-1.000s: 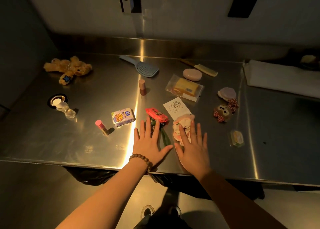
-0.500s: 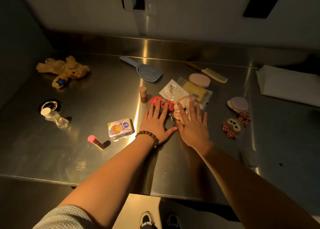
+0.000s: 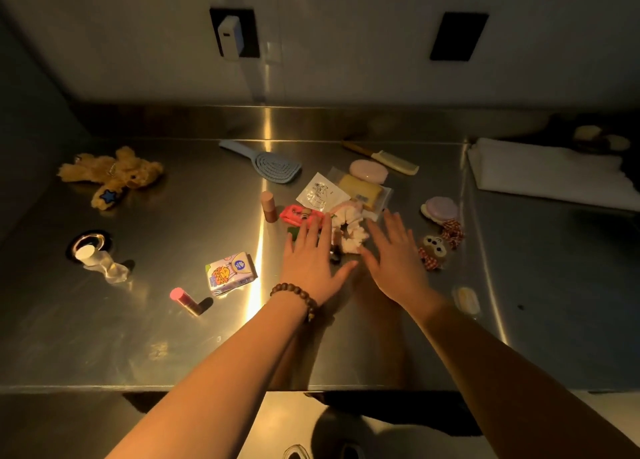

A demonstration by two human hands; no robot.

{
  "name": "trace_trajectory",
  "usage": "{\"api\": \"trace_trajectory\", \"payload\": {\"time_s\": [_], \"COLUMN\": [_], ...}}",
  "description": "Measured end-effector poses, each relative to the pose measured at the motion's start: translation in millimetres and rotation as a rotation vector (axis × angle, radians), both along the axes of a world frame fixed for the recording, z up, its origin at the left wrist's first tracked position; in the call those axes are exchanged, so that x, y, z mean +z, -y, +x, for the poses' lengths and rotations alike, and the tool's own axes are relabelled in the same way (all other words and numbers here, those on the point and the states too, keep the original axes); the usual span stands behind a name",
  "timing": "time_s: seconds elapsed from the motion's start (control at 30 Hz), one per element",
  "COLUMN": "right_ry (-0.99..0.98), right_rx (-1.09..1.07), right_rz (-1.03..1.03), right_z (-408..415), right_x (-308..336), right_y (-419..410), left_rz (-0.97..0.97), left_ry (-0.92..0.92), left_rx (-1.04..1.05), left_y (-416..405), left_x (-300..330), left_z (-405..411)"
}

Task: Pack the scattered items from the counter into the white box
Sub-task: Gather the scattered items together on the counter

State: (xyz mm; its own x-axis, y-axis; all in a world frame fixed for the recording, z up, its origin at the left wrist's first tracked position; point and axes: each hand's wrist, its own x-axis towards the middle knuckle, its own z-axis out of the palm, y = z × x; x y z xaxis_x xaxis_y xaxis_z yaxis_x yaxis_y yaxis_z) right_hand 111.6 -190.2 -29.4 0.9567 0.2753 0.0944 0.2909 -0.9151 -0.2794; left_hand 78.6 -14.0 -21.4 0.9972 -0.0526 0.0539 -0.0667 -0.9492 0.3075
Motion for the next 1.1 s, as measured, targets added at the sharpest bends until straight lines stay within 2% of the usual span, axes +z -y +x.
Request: {"api": "trace_trajectory", "payload": {"time_s": [0.23,0.37,0.5,0.6,0.77,1.1], "right_ry": [0.065,-0.002,-0.079,-0.203,-0.248,-0.214], "right_rx": [-0.154,-0.172,-0.115,0.017,0.195,0.287], "right_rz": [0.133,0.167,0.039,-0.062,-0.112,-0.086], "right_z": [-38.1,-51.5,-48.7,-34.5,-12.8,67.7], "right_x": [21.5,20.4,5.2,-12.2,-32.5,-40.3], "right_y": [95.3,154.6,198.9,222.0,233.3,192.8], "left_rz": [-0.004,0.033,0.03,0.024,0.045,0.031], "left_ry": [-0.04,-0.026,-0.05,-0.12,-0.17,-0.155], "left_rx": [-0.117,-0.153,-0.141,-0.129,-0.007,0.157], "left_y": [76.2,123.2,176.1,215.9,247.6,221.9], "left_x": [18.4,11.4,-4.3,-19.9,-38.0,-37.9], "left_z": [-26.7,-32.6,-25.0,-18.3,-21.7,28.5]}}
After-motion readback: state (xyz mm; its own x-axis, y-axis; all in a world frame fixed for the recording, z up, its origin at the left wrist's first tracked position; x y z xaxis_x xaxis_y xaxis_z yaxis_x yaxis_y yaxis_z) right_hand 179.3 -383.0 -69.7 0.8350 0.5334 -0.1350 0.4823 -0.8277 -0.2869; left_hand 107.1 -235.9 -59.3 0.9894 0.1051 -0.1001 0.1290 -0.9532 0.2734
